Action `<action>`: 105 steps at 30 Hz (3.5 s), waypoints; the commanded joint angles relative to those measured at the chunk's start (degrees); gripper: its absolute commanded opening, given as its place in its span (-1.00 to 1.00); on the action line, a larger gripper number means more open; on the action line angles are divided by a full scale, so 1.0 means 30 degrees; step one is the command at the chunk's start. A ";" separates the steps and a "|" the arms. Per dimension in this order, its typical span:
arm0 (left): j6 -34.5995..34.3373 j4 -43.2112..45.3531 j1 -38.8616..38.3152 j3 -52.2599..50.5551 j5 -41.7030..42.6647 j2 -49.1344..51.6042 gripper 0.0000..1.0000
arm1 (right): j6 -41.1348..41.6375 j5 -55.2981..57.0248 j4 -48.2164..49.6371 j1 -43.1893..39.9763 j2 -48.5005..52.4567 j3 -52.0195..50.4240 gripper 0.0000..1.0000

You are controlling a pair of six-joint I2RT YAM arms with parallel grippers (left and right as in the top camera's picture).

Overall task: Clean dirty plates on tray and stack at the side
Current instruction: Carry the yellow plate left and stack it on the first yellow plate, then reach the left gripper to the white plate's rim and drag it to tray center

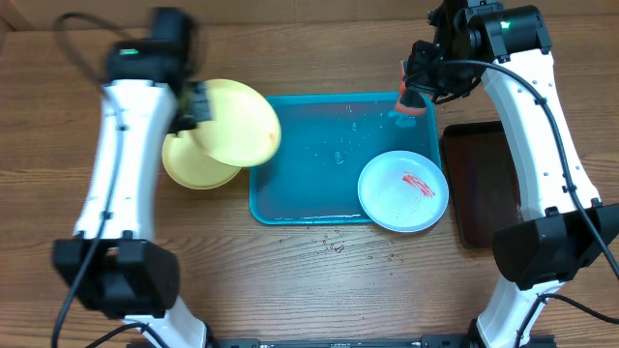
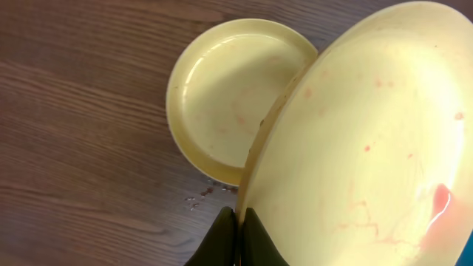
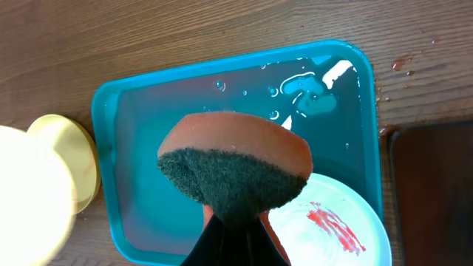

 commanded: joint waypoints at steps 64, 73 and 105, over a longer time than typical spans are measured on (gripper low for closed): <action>-0.2288 1.0593 -0.8196 -0.6637 1.2043 0.1435 0.18 | -0.0401 -0.0022 -0.0350 -0.0036 -0.0109 0.0080 -0.92; -0.3606 1.1264 -0.9879 -0.6637 1.2560 0.4320 -0.03 | -0.0816 -0.0015 -0.0546 -0.0036 -0.0109 0.0080 -0.92; -0.1020 0.9952 -0.8714 -0.4524 0.9792 0.6018 -0.91 | -0.0809 -0.0102 -0.0780 0.0080 -0.0109 0.0058 -0.92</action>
